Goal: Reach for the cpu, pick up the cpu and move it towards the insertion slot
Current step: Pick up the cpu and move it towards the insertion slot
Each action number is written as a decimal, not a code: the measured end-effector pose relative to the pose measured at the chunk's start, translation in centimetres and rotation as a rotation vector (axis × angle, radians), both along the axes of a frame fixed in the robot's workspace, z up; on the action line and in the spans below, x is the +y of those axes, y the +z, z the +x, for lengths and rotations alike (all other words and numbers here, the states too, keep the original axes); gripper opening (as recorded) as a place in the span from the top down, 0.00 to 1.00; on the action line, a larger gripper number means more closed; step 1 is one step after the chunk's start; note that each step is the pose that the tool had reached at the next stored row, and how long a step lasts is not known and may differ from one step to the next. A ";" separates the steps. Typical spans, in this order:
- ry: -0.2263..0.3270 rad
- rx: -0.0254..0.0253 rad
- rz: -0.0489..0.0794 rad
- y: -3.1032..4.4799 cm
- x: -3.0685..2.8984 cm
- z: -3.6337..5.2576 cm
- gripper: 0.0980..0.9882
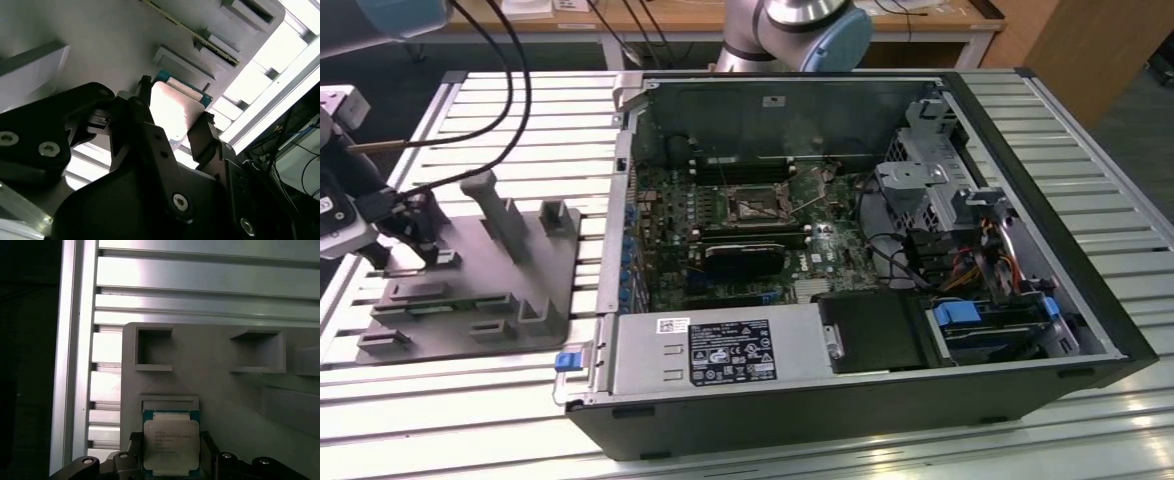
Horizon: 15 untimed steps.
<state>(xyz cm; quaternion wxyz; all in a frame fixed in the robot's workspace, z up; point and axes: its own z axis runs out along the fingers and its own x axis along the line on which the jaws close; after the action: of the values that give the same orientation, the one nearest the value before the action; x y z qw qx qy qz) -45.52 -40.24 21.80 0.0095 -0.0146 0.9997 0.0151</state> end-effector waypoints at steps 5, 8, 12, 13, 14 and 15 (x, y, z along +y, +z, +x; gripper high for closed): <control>0.000 0.0000 0.000 1.18 0.00 0.00 0.50; 0.000 0.0000 0.000 1.84 0.00 0.00 0.50; 0.000 0.0001 0.000 2.59 0.00 0.00 0.50; 0.000 0.0000 0.000 2.80 0.00 0.00 0.50; 0.000 0.0000 0.000 3.01 0.00 0.00 0.50; 0.000 0.0000 0.000 3.22 0.00 0.00 0.50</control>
<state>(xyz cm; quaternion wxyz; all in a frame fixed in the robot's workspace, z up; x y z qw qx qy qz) -45.52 -40.24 25.02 0.0095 -0.0146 0.9997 0.0150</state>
